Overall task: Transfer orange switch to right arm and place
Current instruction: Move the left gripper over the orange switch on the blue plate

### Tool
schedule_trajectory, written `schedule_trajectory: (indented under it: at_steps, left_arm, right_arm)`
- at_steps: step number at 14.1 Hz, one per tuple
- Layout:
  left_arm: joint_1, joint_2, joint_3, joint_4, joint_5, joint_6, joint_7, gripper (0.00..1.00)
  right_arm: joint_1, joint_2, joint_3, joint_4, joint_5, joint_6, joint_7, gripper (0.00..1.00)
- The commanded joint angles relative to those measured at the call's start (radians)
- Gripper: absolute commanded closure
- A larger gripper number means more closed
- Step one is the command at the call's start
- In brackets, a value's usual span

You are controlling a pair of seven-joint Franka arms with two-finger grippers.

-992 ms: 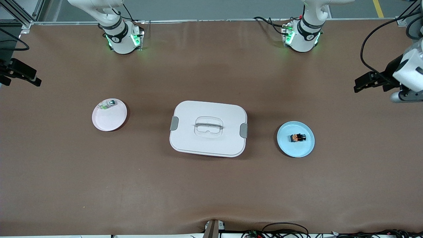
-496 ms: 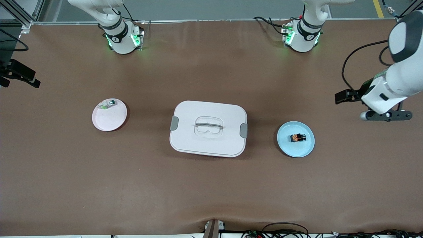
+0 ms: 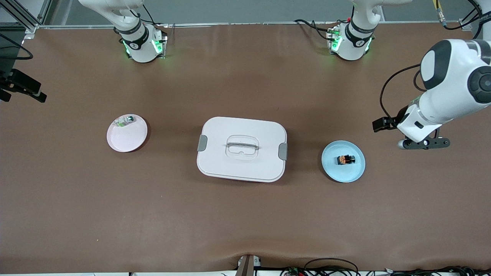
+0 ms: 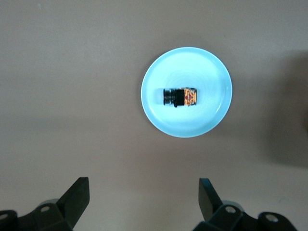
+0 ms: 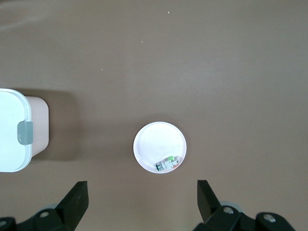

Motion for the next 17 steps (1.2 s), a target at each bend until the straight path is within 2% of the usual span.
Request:
schedule_trajectory:
  at_steps: [1, 12, 17]
  left_arm:
    - [-0.007, -0.007, -0.009, -0.063, -0.017, 0.096, -0.049, 0.0]
    - [-0.056, 0.221, -0.01, -0.063, 0.003, 0.331, -0.07, 0.0]
    - [-0.058, 0.287, -0.01, -0.055, 0.04, 0.377, -0.07, 0.0]
  right_arm:
    - [-0.007, -0.012, 0.007, -0.013, -0.007, 0.011, 0.007, 0.0]
    - [-0.007, -0.012, 0.009, -0.013, 0.002, 0.003, 0.01, 0.0]
    - [-0.007, -0.012, 0.009, -0.013, 0.005, 0.006, 0.01, 0.0]
